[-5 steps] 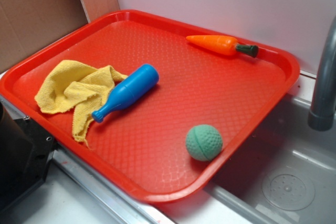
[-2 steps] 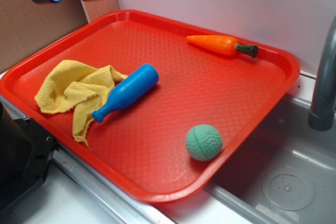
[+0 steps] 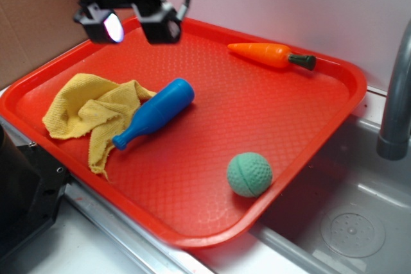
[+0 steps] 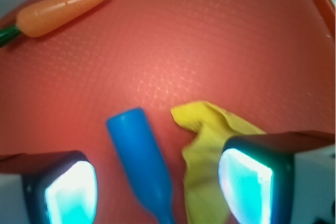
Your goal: Grab the blue bottle.
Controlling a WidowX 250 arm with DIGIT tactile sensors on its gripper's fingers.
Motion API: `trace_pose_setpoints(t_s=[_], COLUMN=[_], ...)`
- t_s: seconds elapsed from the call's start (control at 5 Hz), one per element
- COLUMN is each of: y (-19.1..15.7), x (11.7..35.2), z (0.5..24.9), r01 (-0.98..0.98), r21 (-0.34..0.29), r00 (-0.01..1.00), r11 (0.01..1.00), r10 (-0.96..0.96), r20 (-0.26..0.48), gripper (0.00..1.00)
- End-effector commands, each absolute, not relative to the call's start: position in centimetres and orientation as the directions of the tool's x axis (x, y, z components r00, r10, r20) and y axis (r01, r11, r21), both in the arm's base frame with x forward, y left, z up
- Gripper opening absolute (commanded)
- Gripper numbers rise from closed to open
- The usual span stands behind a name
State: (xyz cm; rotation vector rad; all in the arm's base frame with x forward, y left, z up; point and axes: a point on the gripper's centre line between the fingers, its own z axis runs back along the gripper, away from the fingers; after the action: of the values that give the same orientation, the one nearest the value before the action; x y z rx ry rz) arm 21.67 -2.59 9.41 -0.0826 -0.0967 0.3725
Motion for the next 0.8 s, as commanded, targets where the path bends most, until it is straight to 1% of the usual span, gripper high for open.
trace_pose_setpoints(t_s=[0.0,0.2,0.4,0.6], y=[-5.2,-5.4,-5.4,-4.6], x=[23.6,23.0,22.1,21.9], z=[4.3,3.2,3.1,4.5], r01=[-0.261,-0.26,-0.284,-0.301], r21=[-0.015,0.007,0.016,-0.01], r00=[0.961,0.963,0.956,0.951], r11=[0.965,0.966,0.959,0.953], r10=[0.261,0.259,0.282,0.301], r20=[0.091,0.071,0.078,0.073], gripper=[1.0,1.0,0.0,0.0])
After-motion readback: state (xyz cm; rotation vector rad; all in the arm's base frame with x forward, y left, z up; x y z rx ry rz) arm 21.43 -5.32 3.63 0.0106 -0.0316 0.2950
